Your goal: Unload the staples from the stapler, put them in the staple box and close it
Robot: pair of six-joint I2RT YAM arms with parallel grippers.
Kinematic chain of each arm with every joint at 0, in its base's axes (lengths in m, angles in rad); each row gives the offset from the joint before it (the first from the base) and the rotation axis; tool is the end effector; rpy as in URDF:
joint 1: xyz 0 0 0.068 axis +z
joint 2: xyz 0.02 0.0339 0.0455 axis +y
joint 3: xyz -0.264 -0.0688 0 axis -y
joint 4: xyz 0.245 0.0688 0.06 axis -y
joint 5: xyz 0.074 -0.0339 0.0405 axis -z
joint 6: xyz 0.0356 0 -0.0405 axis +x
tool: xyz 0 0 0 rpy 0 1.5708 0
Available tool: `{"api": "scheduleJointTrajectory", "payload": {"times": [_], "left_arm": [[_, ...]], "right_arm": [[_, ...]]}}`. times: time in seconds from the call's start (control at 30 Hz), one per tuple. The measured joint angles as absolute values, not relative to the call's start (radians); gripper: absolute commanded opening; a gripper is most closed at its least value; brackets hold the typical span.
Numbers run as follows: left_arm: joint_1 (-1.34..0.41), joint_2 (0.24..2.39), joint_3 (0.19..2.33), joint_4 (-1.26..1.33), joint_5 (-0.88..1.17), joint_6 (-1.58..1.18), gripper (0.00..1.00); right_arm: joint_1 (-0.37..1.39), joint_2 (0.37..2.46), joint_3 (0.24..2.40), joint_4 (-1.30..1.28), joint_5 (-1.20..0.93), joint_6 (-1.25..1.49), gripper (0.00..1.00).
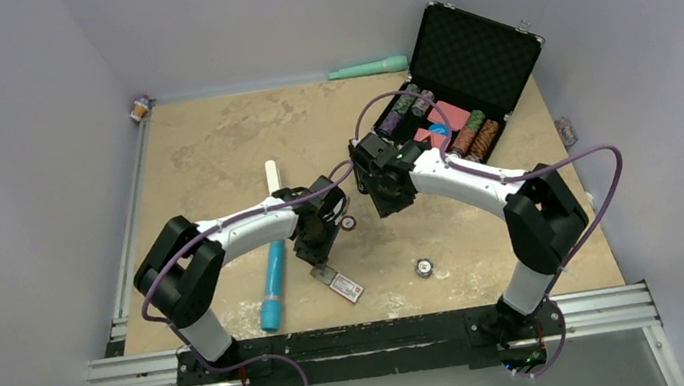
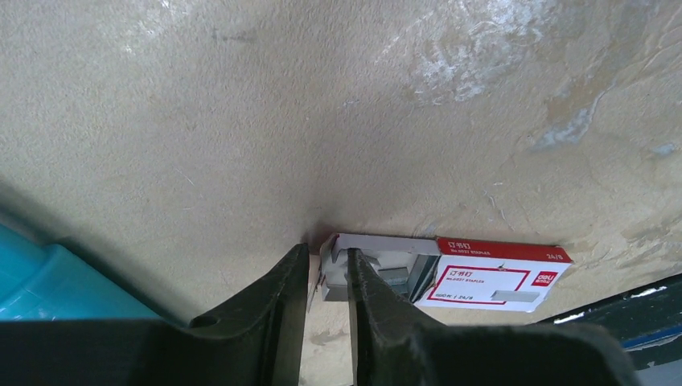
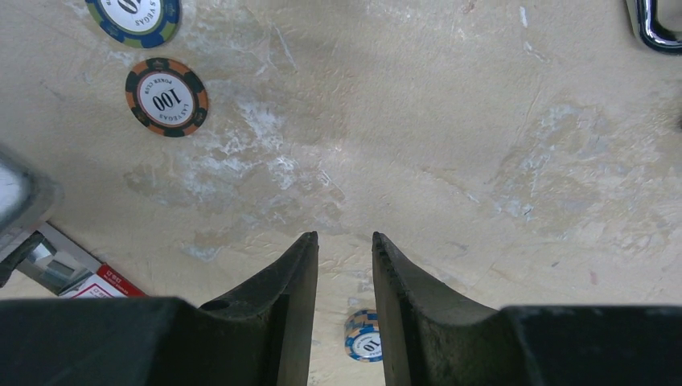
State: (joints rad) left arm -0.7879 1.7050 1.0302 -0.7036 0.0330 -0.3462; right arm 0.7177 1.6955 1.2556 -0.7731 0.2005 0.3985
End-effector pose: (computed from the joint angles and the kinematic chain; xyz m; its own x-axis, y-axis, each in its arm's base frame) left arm 0.2143 -0.2171 0.1614 -0.8932 0.4168 -0.1689 0.4357 0.8950 -0.0953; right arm 0.2594 0.2171 0.2234 -0.8800 -0.2635 -0.3952 -0.2718 0.9617 -0.0360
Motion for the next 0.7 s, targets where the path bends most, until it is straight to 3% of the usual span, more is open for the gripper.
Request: {"api": "scheduleJointTrajectory", "payload": {"times": [0.3,0.7], "left_arm": [[-0.788,1.706,1.030,-0.704,0.030,-0.347,0.00],[-0.753,1.740,1.115,-0.756,0.044,-0.368,0.00]], "right_arm": [[0.718,1.695,1.260,-0.765,0.200,0.379,0.34],[0.717,1.697,1.262,-0.763,0.199,0.373,0.35]]}}
